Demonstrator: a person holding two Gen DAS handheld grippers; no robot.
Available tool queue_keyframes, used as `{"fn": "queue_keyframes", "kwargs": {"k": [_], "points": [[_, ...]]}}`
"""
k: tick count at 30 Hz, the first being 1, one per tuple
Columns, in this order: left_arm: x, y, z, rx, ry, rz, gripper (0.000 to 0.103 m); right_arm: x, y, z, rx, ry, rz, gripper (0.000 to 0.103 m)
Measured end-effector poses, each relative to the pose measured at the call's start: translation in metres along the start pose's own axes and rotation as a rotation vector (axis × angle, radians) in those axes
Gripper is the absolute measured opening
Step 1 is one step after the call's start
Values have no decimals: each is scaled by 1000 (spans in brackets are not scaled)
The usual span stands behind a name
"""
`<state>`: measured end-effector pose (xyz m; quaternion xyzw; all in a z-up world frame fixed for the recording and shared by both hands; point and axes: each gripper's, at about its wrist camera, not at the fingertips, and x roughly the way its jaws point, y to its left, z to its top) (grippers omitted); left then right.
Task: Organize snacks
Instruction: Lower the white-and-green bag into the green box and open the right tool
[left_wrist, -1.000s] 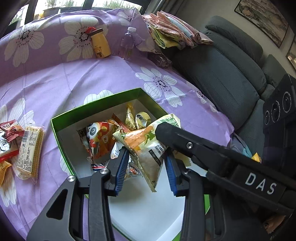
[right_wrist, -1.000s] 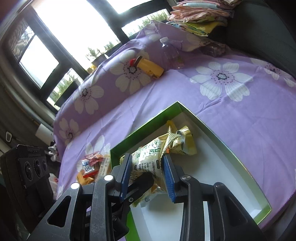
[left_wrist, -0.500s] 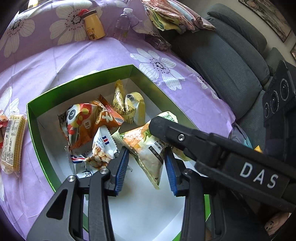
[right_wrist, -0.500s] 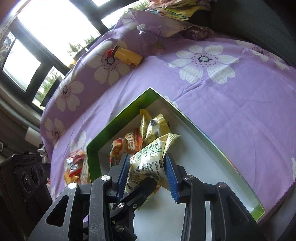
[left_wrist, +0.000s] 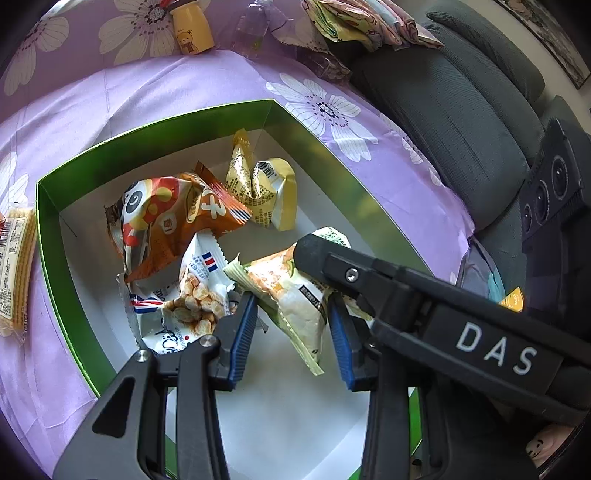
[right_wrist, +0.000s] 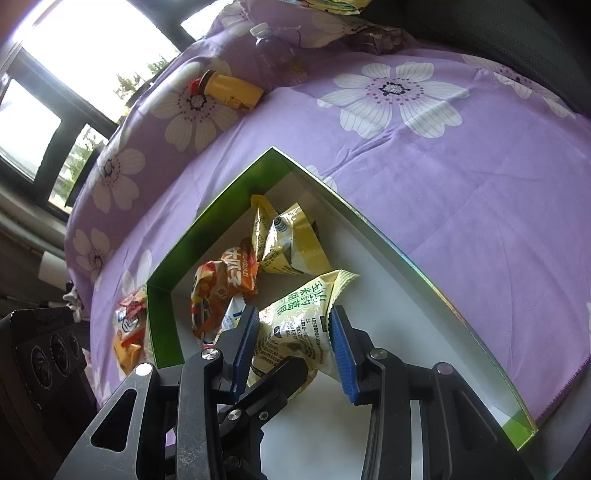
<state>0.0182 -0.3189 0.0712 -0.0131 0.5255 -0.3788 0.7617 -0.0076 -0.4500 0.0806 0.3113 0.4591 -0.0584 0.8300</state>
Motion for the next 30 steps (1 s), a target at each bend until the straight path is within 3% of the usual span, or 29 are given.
{"fn": "queue_keyframes", "kwargs": {"k": [16, 30], "points": [[19, 3, 1, -54, 89, -21, 40, 15, -11, 0, 27, 62, -43, 46], [22, 2, 2, -59, 101, -1, 45, 22, -8, 0, 12, 84, -84, 47]]}}
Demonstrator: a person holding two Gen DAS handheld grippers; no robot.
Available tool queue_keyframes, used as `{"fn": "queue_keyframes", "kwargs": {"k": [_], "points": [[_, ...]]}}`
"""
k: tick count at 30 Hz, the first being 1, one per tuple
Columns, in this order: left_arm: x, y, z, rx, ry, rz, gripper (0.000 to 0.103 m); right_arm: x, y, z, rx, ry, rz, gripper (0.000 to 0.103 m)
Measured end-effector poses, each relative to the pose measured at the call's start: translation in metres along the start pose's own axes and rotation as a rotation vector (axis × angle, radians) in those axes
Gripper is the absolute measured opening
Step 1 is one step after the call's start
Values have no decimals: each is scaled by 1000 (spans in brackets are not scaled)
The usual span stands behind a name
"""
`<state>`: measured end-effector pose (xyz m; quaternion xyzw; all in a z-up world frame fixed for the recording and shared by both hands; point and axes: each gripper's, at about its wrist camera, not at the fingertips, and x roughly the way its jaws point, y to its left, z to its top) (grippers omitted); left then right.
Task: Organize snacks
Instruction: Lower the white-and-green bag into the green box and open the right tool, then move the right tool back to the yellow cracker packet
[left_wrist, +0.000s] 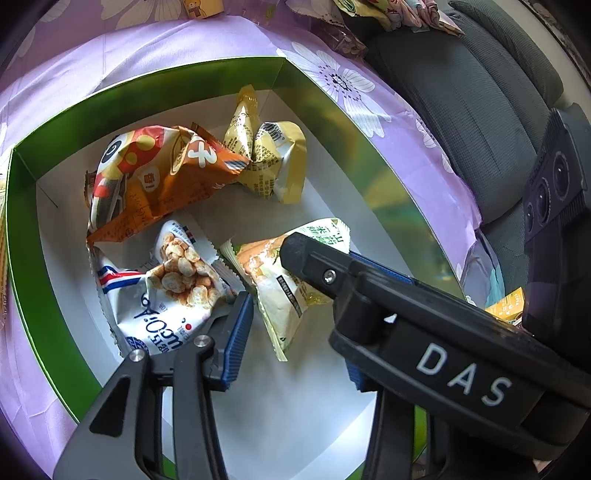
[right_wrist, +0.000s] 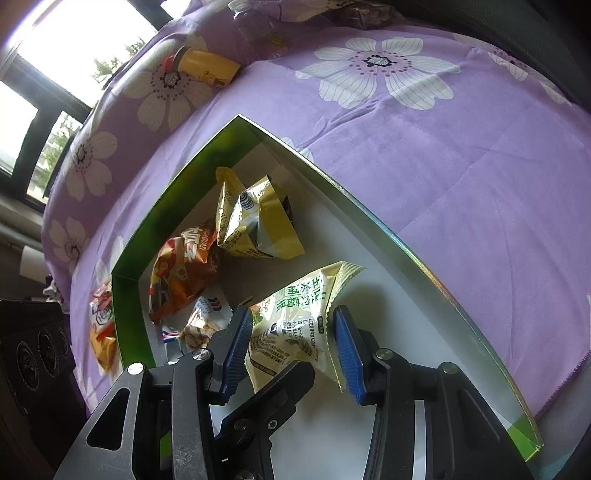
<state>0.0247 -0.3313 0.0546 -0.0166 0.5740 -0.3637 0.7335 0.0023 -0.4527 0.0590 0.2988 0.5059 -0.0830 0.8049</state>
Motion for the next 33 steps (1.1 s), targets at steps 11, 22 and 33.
{"fn": "queue_keyframes", "kwargs": {"k": [11, 22, 33], "points": [[-55, 0, -14, 38, -138, 17, 73, -29, 17, -5, -65, -98, 8, 66], [-152, 53, -52, -79, -398, 91, 89, -73, 57, -20, -166, -269, 41, 81], [-228, 155, -124, -313, -543, 260, 99, -87, 121, -46, -311, -362, 60, 83]]}}
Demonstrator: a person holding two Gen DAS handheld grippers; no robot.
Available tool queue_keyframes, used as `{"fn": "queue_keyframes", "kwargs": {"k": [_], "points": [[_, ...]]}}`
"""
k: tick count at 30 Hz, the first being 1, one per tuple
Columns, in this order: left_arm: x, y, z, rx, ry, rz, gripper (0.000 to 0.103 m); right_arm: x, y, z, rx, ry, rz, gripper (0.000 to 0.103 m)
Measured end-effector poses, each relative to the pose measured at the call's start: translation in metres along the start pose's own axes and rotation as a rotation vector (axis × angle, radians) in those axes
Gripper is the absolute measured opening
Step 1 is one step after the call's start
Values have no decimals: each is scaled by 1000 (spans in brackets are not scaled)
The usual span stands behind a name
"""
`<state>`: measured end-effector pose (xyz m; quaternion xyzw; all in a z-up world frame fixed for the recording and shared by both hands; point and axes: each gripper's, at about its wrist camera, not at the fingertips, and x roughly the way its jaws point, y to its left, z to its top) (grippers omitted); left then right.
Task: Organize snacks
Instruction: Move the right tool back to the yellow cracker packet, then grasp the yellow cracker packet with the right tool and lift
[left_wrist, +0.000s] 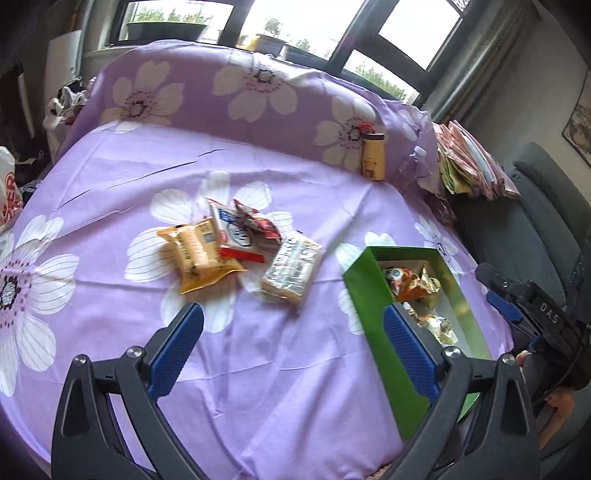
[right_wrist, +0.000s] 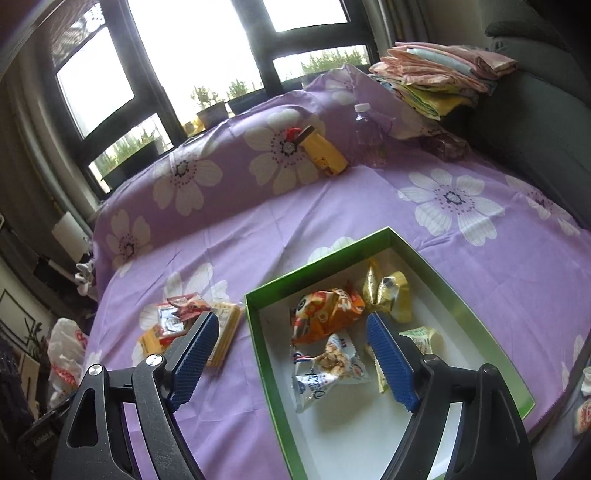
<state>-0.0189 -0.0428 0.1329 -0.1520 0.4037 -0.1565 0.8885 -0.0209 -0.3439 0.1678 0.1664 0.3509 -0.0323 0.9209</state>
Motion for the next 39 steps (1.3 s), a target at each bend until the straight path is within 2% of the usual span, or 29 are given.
{"fn": "queue_keyframes", "kwargs": {"k": [5, 7, 9, 13, 17, 22, 26, 31, 37, 39], "points": [[-4, 49, -1, -82, -36, 78, 99, 7, 34, -7, -86, 5, -6, 83], [0, 62, 0, -100, -35, 128, 99, 15, 46, -10, -117, 21, -1, 83], [6, 73, 2, -105, -18, 147, 99, 24, 58, -15, -139, 49, 22, 83], [20, 94, 5, -133, 21, 173, 99, 47, 84, -23, -150, 132, 147, 83], [33, 110, 8, -187, 75, 153, 99, 80, 118, -28, -167, 236, 244, 83], [35, 129, 11, -228, 107, 239, 97, 134, 173, -40, -262, 391, 334, 83], [27, 144, 14, -251, 81, 308, 97, 174, 206, -53, -334, 461, 296, 83], [25, 152, 17, -264, 84, 328, 97, 213, 225, -65, -393, 503, 183, 83], [22, 155, 19, -279, 76, 331, 97, 230, 233, -78, -450, 501, 150, 83], [22, 154, 19, -275, 76, 337, 97, 227, 233, -79, -476, 460, 127, 68]]}}
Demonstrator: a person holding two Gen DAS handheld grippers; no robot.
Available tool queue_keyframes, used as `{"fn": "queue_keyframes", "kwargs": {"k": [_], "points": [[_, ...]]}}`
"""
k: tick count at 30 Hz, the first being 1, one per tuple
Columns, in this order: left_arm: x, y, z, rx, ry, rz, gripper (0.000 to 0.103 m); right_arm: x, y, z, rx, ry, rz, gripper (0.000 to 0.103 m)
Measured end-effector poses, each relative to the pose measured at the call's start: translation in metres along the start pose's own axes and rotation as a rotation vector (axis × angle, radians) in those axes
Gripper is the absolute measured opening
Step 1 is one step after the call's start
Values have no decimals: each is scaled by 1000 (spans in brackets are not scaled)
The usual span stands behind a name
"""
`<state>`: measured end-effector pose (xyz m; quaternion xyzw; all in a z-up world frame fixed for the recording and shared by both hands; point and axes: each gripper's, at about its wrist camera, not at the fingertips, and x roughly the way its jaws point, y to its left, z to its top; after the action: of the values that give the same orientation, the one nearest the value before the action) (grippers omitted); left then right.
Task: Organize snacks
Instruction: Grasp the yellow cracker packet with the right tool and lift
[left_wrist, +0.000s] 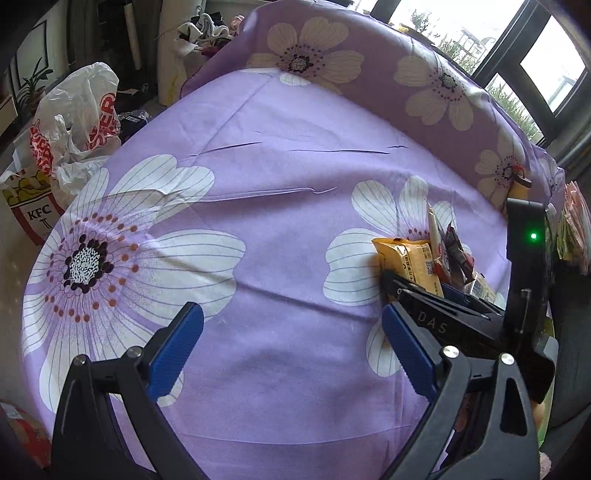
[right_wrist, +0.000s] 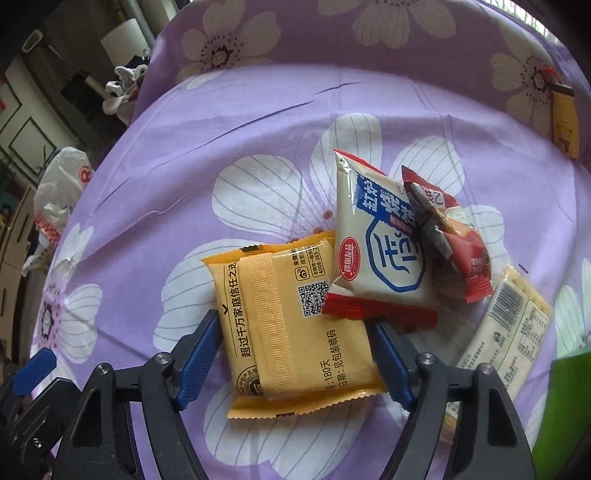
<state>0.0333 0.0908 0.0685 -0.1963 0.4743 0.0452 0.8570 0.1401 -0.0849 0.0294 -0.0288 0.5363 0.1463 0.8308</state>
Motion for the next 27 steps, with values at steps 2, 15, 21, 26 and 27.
{"fn": "queue_keyframes", "kwargs": {"k": [2, 15, 21, 26, 27], "points": [[-1, -2, -1, 9, -3, 8, 97, -5, -1, -4, -8, -13, 2, 59], [-2, -22, -14, 85, 16, -11, 97, -69, -20, -76, 85, 19, 129, 58], [2, -41, -26, 143, 36, -23, 90, -73, -41, -101, 160, 61, 119, 58], [6, -54, -38, 171, 73, -62, 79, -87, -64, -102, 237, 7, 169, 62], [7, -56, -40, 172, 79, -75, 74, -92, -68, -103, 246, -17, 172, 64]]}}
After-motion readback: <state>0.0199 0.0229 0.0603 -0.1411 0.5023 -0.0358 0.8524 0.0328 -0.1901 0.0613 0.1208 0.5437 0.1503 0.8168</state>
